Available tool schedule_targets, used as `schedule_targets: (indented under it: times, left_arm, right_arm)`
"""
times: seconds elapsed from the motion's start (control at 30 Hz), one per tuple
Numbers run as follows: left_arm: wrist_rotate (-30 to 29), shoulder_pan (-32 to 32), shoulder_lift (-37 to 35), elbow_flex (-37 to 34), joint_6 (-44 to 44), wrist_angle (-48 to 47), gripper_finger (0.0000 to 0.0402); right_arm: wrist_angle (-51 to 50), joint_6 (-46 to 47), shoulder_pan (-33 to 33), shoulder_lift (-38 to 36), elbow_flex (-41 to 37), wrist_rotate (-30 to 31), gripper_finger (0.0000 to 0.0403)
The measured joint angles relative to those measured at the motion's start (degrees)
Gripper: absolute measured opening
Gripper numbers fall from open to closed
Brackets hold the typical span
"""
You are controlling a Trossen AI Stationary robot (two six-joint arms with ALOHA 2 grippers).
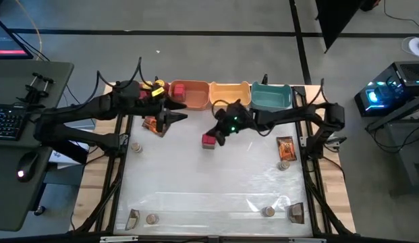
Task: Sort spices by type
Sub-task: Put the red seasoning can into the orange bin
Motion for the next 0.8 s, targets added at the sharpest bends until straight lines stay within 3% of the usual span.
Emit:
schedule_targets:
  times: [0.17, 0.3, 0.6, 0.8]
  left_arm:
    - [-2.53, -0.50, 0.97, 0.05, 3.24, -0.65, 0.0256]
    - [-2.82, -2.07, 7.55, 1.36, 10.70, -8.03, 0.0256]
    - [-5.97, -4.96, 28.92, 10.35, 30.33, -14.96, 0.0258]
    - [-9.60, -5.14, 36.99, 17.58, 36.86, -21.08, 0.0268]
  right_arm:
    - [-4.08, -4.49, -2.13, -8.38, 0.04, -2.40, 0.0000]
    - [-14.15, -7.85, -3.66, -17.34, 0.09, -1.64, 0.0000]
    - [-36.02, -9.51, -4.05, -36.69, 0.11, 8.20, 0.0000]
    - [-43.95, -8.57, -2.06, -42.46, 0.11, 13.44, 0.0000]
